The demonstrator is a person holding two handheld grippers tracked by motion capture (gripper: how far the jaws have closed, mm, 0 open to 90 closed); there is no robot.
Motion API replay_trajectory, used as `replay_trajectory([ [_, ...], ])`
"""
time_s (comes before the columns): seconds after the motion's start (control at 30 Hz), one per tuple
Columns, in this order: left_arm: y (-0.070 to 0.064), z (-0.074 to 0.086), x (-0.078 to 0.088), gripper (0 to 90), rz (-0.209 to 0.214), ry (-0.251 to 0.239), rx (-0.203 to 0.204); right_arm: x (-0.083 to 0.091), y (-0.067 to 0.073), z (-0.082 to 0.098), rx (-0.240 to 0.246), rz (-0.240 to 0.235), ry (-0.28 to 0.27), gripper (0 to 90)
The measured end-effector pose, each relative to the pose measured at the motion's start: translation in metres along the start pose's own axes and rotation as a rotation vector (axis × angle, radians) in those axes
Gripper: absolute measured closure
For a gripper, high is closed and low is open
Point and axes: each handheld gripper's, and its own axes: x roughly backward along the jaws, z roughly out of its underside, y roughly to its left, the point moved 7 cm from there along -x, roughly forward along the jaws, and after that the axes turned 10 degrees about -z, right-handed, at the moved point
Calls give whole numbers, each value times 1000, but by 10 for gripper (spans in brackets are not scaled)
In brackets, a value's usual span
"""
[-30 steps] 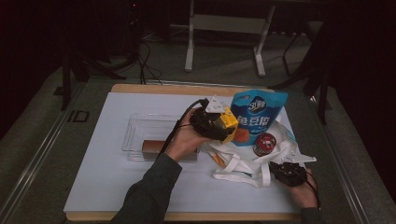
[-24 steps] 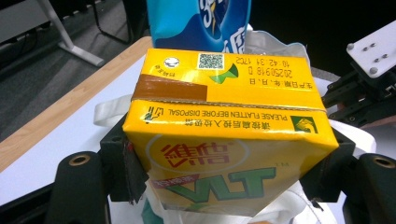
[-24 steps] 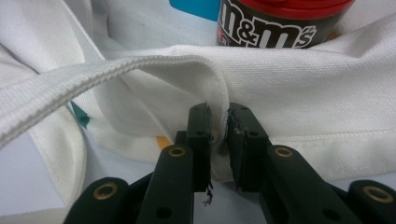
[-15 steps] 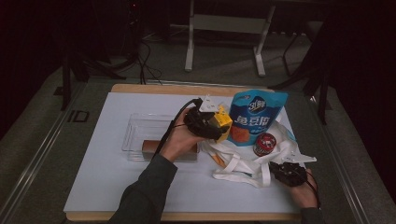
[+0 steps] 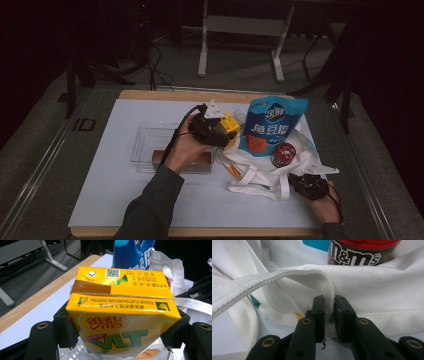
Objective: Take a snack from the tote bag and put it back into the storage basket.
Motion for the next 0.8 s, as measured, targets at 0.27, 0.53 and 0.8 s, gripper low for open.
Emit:
replay_trajectory([
  [0.27, 9, 5, 3, 291, -34, 4, 13, 0, 0, 0, -1, 0, -2, 788],
  [0.53, 18, 7, 9, 290, -73, 2, 15, 0, 0, 0, -4, -1, -4, 789],
  [0.8, 30, 12, 15, 291, -112, -2, 42, 0, 0, 0, -7, -1, -5, 788],
])
